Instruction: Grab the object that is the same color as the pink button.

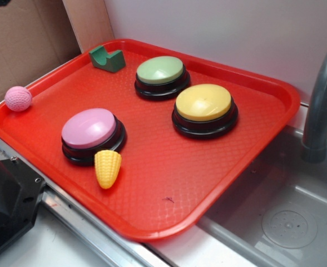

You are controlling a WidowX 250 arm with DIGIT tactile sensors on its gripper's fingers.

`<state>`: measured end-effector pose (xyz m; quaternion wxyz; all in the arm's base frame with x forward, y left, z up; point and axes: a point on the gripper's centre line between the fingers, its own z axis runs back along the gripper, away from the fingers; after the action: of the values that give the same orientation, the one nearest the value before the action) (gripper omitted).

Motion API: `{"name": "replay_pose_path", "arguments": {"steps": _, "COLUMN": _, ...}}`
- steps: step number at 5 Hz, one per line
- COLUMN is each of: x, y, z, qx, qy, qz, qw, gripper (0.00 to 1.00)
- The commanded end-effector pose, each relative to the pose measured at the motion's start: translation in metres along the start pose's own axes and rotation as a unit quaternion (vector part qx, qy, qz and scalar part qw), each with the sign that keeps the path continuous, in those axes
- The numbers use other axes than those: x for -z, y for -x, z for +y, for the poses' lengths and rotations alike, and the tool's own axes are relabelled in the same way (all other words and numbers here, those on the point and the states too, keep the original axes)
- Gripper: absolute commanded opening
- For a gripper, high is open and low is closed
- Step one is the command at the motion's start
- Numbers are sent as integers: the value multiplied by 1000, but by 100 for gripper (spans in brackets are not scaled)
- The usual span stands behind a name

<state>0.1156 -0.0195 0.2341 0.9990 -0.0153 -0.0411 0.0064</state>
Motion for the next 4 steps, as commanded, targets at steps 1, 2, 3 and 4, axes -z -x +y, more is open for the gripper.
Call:
{"name": "replay_pose_path", "arguments": {"steps": 1, "x": 0, "y": 0, "z": 0, "qx": 0, "qy": 0, "qz": 0, "qw": 1000, "gripper": 100}}
{"name": "replay_pose_path", "arguments": {"steps": 2, "x": 37, "y": -23, "z": 51, "qx": -71, "qy": -24, "qz": 5, "qw": 997, "gripper": 100}}
{"name": "replay_pose_path", "arguments": {"steps": 3, "x": 57, "y": -34, "z": 82, "qx": -114, "qy": -38, "qz": 0, "qw": 993, "gripper": 100}}
{"name": "replay_pose_path", "arguments": {"steps": 4, "x": 76, "y": -34, "z": 110, "qx": -220, "qy": -67, "qz": -7, "qw": 973, "gripper": 100}}
